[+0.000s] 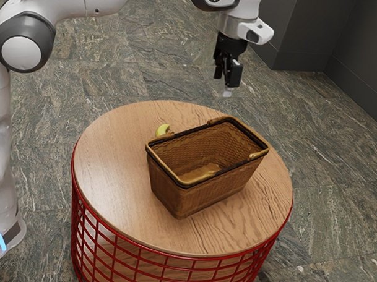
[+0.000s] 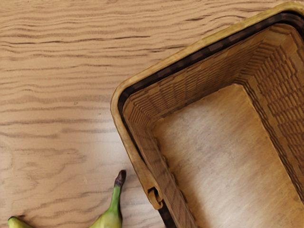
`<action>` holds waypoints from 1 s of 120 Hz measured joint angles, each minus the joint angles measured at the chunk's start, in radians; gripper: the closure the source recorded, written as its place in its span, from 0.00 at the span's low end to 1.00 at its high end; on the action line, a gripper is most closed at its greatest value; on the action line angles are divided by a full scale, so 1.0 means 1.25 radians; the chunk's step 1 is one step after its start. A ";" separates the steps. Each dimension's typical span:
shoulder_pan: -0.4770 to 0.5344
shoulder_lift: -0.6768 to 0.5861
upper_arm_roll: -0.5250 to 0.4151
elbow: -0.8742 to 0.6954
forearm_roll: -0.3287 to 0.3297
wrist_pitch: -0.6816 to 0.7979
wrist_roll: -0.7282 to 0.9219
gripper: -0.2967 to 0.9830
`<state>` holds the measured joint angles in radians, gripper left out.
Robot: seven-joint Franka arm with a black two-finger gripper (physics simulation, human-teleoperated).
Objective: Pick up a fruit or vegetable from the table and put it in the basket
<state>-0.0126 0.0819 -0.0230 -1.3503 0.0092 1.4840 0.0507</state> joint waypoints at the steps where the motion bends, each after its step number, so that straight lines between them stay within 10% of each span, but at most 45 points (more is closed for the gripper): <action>1: 0.000 0.000 0.000 0.000 0.000 0.001 0.000 0.23; 38: 0.030 -0.018 -0.005 0.000 -0.038 0.008 -0.036 0.23; 93: 0.005 -0.046 -0.006 0.020 -0.027 -0.064 -0.656 0.24; 120: 0.034 -0.312 0.003 -0.384 -0.001 0.010 -0.884 0.24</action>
<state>0.0301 -0.3081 -0.0195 -1.8299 0.0083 1.4960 -1.0544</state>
